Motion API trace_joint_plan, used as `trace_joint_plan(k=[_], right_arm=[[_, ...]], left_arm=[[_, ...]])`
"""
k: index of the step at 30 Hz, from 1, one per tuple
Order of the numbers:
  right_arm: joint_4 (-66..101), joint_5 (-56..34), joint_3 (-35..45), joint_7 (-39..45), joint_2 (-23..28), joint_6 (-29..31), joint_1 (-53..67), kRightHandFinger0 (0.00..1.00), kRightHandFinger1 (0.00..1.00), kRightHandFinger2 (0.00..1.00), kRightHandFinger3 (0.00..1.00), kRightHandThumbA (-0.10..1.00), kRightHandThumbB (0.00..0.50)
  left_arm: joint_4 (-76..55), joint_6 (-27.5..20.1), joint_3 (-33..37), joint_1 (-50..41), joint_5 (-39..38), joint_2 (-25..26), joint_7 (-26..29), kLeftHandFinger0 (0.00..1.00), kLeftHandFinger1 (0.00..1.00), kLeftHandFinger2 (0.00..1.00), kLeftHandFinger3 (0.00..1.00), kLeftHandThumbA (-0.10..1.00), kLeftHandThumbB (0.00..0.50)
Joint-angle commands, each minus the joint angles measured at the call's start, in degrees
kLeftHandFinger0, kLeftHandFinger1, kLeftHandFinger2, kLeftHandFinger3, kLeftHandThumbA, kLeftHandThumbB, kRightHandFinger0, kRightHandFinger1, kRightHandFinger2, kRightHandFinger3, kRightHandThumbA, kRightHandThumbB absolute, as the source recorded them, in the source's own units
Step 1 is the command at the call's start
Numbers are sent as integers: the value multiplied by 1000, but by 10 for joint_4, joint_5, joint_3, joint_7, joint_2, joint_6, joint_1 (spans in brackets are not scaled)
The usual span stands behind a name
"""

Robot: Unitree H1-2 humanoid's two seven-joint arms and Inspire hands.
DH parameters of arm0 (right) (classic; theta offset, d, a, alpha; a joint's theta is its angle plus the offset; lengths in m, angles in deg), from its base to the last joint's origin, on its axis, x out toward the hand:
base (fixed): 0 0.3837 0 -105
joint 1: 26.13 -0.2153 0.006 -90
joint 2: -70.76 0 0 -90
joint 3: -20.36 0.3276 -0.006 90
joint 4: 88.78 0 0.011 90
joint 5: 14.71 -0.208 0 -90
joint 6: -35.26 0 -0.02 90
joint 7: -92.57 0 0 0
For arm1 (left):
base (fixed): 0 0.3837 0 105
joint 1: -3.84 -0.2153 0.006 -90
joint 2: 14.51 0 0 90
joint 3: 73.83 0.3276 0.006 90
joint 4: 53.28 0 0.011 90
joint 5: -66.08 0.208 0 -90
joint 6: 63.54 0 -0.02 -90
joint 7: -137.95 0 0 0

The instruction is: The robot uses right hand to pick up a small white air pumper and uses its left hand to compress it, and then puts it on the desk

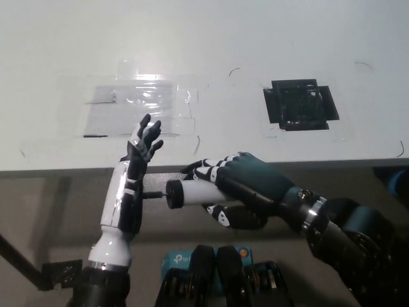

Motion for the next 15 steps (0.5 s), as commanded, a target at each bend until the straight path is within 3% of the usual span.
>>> trace_joint_plan(k=[1, 3, 6, 9, 12, 15], right_arm=[[0, -4, 10, -1, -6, 10, -36, 48, 541, 846, 802, -100, 209], [-5, -7, 13, -4, -3, 13, -32, 58, 566, 847, 883, -100, 197], [-13, -2, 11, -3, 1, 17, -33, 84, 594, 871, 923, -100, 183], [-19, -6, 13, -7, 2, 23, -32, 88, 583, 869, 896, -100, 181], [-22, -7, 16, -12, 3, 27, -28, 61, 548, 835, 854, -100, 161], [-38, -11, 20, -20, 7, 41, -27, 55, 545, 833, 870, -100, 146]], left_arm=[[-1, 14, 9, 23, 4, -8, 3, 1000, 1000, 1000, 1000, 1000, 186], [0, 14, 14, 18, 6, -11, 2, 1000, 1000, 1000, 1000, 1000, 183], [-1, 14, 21, 12, 15, -15, 5, 1000, 1000, 1000, 1000, 1000, 203], [-3, 12, 28, 5, 15, -18, 2, 1000, 1000, 1000, 1000, 1000, 213], [-5, 8, 32, -5, 13, -16, 2, 1000, 1000, 1000, 1000, 1000, 193], [-1, 5, 28, -7, 4, -9, 0, 1000, 1000, 1000, 1000, 1000, 190]])
